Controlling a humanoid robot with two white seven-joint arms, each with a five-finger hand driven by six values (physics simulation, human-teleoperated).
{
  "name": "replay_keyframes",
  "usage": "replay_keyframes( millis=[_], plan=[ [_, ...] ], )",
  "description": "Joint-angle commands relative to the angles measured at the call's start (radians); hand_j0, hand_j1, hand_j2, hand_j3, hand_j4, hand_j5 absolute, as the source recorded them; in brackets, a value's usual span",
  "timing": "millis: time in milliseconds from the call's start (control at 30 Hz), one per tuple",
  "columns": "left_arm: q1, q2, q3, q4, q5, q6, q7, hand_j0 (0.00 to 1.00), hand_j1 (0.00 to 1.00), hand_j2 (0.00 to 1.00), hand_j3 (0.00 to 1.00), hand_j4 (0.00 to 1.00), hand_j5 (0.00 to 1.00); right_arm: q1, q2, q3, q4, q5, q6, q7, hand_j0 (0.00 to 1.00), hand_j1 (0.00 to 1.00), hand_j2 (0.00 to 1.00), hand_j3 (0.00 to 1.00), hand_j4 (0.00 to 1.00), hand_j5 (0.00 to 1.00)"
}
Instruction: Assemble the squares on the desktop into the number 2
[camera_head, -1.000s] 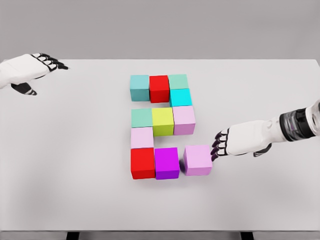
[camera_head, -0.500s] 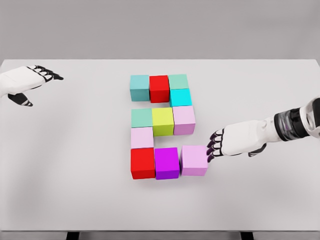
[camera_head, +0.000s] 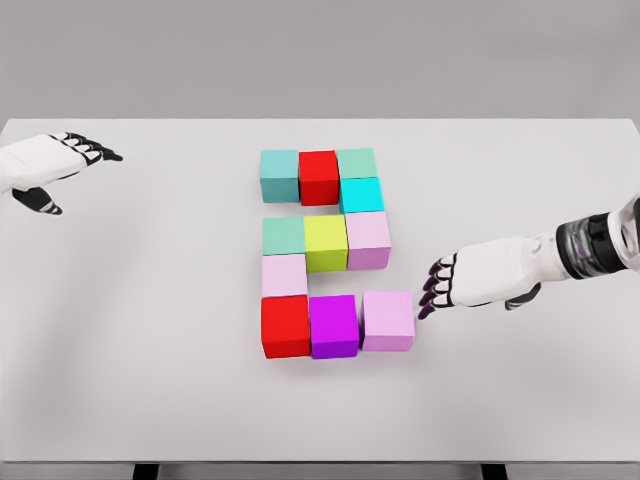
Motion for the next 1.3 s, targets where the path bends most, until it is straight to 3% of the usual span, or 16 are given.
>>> replay_keyframes(
  millis=[0,700,800,967,1033,1067,1167,1267],
  plan=[
    [0.0,0.0,0.001,0.009,0.006,0.002,0.0,1.0,1.0,1.0,1.0,1.0,1.0,0.0,0.003,-0.001,0.0,-0.005,0.002,0.0,0.97,0.97,0.97,0.97,0.97,0.97],
    [-0.003,-0.001,0.001,0.024,0.006,0.002,0.0,1.0,1.0,1.0,1.0,1.0,1.0,0.0,0.023,-0.002,-0.016,-0.003,0.002,0.0,0.97,0.97,0.97,0.97,0.97,0.97],
    [-0.003,-0.001,0.001,0.026,0.006,0.002,0.0,1.0,1.0,1.0,1.0,1.0,1.0,0.0,0.005,-0.008,0.041,0.008,0.002,0.0,0.97,0.97,0.97,0.97,0.97,0.97],
    [-0.002,0.0,0.003,0.027,0.006,0.002,0.0,1.0,1.0,1.0,1.0,1.0,1.0,0.002,-0.084,-0.116,0.038,-0.017,0.002,0.0,0.99,0.99,0.99,0.99,0.99,0.99],
    [-0.002,0.0,0.003,0.027,0.008,0.002,0.0,1.0,1.0,1.0,1.0,1.0,1.0,0.002,-0.124,-0.131,0.05,-0.167,0.002,0.0,1.0,1.0,1.0,1.0,1.0,1.0],
    [-0.002,0.0,0.003,0.027,0.008,0.002,0.0,1.0,1.0,1.0,1.0,1.0,1.0,0.015,-0.142,-0.191,0.073,-0.276,0.002,0.0,1.0,1.0,1.0,1.0,1.0,1.0],
    [0.0,0.0,0.003,0.027,0.02,0.002,0.0,1.0,1.0,1.0,1.0,1.0,1.0,0.147,-0.144,-0.335,0.211,-0.541,0.002,0.0,1.0,1.0,1.0,1.0,1.0,1.0],
    [0.0,0.0,0.003,0.027,0.022,0.002,0.0,1.0,1.0,1.0,1.0,1.0,1.0,0.329,-0.142,-0.525,0.284,-0.675,0.002,0.0,1.0,1.0,1.0,1.0,1.0,1.0]
  ],
)
